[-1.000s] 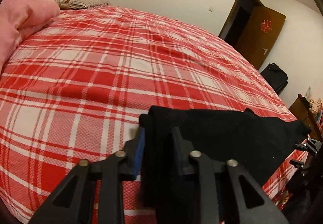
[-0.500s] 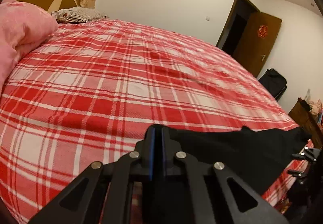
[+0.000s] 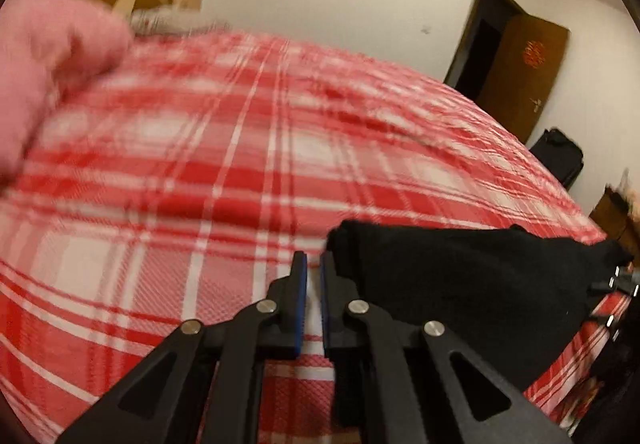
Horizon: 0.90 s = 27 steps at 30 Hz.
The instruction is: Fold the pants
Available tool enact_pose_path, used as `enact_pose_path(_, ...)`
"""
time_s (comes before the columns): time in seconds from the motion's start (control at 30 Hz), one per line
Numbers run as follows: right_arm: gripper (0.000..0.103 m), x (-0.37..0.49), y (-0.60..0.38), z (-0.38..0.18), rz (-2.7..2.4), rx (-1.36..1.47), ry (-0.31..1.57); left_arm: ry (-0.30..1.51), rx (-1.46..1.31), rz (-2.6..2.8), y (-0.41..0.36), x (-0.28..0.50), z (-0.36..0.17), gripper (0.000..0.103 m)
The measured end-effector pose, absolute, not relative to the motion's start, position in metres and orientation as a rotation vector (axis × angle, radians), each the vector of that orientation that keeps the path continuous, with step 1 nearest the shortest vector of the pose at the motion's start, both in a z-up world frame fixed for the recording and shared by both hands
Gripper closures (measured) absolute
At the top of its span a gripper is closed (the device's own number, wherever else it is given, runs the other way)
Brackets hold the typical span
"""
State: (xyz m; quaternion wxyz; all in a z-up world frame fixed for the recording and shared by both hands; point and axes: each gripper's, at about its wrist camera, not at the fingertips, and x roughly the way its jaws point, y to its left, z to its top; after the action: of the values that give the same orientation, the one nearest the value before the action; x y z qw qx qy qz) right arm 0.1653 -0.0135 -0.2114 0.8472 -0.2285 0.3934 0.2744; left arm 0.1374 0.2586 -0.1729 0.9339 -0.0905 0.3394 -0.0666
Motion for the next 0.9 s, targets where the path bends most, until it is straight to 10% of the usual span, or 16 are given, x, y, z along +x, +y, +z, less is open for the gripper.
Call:
enact_pose_path(0.63,0.056,0.346,0.032,-0.232,0.694,0.184,1.124,0.687,0.000,-0.312,0.177,0.118,-0.194,0.077)
enact_pose_path(0.9,0.097,0.352,0.044,-0.241,0.737,0.301,1.194,0.679,-0.012,-0.335,0.176,0.117,-0.197,0.077)
